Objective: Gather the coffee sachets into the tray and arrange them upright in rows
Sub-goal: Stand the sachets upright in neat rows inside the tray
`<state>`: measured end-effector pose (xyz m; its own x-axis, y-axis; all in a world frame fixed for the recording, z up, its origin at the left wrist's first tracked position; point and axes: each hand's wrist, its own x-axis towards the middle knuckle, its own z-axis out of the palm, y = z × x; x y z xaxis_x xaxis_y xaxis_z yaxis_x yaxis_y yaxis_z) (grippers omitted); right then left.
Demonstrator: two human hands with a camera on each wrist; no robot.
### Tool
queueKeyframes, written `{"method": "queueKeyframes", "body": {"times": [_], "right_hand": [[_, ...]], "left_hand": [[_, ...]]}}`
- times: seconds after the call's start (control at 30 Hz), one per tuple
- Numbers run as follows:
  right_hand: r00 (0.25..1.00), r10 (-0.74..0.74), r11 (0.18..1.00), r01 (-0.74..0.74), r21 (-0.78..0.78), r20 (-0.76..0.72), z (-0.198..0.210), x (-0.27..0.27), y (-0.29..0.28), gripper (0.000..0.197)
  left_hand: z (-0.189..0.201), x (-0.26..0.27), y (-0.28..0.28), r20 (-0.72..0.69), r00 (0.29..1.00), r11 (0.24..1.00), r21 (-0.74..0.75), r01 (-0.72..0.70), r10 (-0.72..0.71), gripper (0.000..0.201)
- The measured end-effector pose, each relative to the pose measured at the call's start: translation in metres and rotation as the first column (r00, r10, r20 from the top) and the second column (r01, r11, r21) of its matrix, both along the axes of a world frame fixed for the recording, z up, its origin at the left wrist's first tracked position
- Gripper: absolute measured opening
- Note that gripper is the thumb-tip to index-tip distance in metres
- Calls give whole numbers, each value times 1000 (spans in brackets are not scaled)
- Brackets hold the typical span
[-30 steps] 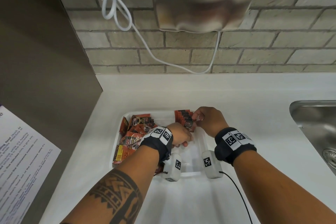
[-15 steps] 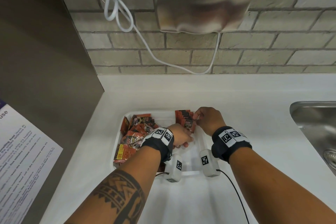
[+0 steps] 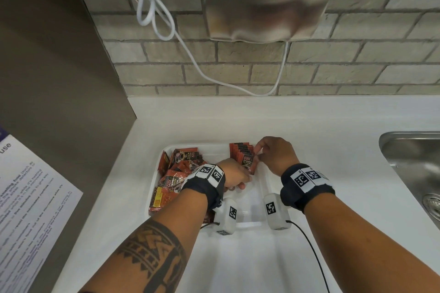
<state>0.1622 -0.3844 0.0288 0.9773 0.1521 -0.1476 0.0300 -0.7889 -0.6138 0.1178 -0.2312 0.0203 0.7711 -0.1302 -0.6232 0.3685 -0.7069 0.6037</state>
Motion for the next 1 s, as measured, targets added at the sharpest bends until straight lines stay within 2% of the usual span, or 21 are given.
{"method": "queueKeyframes", "body": {"times": [0.1,0.2,0.3,0.4,0.5,0.6,0.67,0.87,1.0], "right_hand": [[1000,3,999,-4,51,7,7,-3,-2,13],[998,44,996,-41,76,-38,19,-11,5,9],[966,213,975,-219,-23,-147,32,-28,21,16],[891,324,938,-347,-17,-317,28,-45,40,26],[864,295,942,-335,-26,-408,14,-55,62,45],[888,252,957,-287,-36,-385,2,-59,83,52],[896,215,970,-242,-21,-387,-3,-60,94,56],[918,176,982,-191,-8,-357,-7,-60,113,48],[923,183,979,-202,-23,-338,-9,-60,113,41]], "left_hand": [[15,-1,11,44,999,1000,-20,-18,19,28],[35,-1,33,166,984,997,-33,-63,68,21],[50,-8,66,285,950,992,-25,-122,124,18],[55,-24,96,364,919,985,23,-172,152,19],[47,-38,113,397,912,982,105,-157,103,26],[40,-47,119,414,908,980,148,-130,58,30],[36,-49,120,419,908,973,219,-76,-24,37],[23,-56,116,361,901,926,365,100,-240,63],[15,-57,105,241,904,851,485,204,-354,90]]}}
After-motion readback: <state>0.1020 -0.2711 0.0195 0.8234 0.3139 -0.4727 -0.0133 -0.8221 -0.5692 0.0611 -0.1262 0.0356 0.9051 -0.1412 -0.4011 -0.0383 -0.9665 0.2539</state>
